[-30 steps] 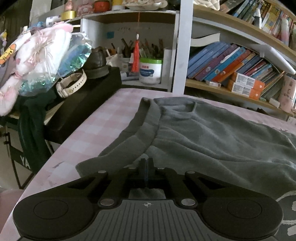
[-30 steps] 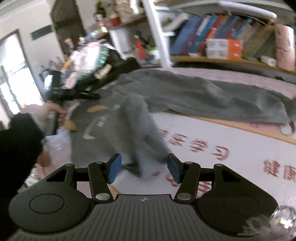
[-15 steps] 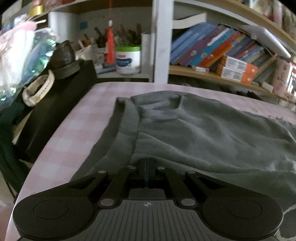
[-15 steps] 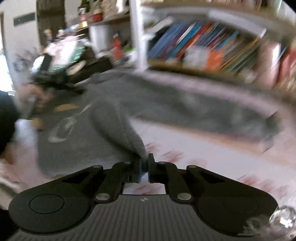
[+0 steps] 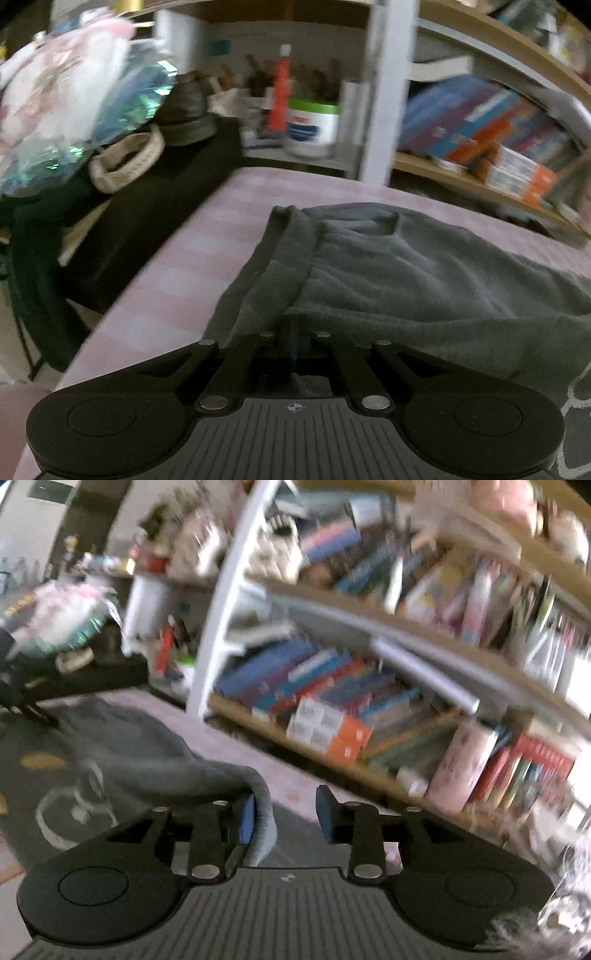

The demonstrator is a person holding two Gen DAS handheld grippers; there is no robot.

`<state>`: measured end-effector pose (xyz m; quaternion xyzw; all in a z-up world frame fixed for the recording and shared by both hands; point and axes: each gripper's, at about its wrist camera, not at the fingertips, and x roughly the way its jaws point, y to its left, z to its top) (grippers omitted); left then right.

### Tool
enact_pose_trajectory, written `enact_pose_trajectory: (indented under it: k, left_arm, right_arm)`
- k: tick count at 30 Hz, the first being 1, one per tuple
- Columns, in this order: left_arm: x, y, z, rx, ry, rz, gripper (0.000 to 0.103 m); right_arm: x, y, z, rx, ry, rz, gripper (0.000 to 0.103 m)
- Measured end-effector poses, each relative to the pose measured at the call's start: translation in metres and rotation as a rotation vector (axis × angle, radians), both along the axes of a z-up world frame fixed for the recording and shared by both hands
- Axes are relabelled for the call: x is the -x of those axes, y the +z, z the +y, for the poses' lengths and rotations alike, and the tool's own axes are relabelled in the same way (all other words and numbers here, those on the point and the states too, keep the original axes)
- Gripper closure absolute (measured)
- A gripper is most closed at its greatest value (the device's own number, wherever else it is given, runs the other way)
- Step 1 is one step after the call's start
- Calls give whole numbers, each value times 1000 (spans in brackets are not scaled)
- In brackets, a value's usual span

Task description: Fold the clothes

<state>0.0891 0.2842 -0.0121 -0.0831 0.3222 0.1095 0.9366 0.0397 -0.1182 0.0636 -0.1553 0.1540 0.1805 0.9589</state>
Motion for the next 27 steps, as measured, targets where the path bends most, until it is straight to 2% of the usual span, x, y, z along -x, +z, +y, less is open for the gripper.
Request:
enact_pose_trajectory:
  k: [3, 8, 11, 15, 17, 19, 20, 24, 27]
  left_arm:
    - [0, 0, 3, -7, -1, 1, 102]
    - [20, 7, -8, -41, -2, -37, 102]
    - [47, 17, -29, -9, -84, -101, 101]
    - [76, 26, -68, 34, -215, -157, 98]
    - [83, 25, -79, 50, -243, -168, 90]
    - [82, 20, -81, 58, -226, -150, 87]
    - [81, 17, -81, 61, -216, -140, 86]
    - [80, 8, -82, 65, -185, -107, 86]
    - [81, 6, -80, 43, -183, -98, 86]
  right_arm:
    - [-15, -18, -7, -75, -4, 113, 67]
    - [-16, -41, -32, -234, -10, 289, 65]
    - [-14, -54, -42, -308, -5, 361, 65]
    - [-22, -60, -45, -395, 3, 404, 66]
    - [-28, -61, -42, -428, 13, 414, 67]
    - [-36, -62, -40, -457, 22, 427, 78]
    - [-39, -62, -39, -475, 26, 438, 96]
    - [-29, -44, -43, -525, 67, 420, 97]
    - [-13, -15, -49, -662, 205, 428, 97]
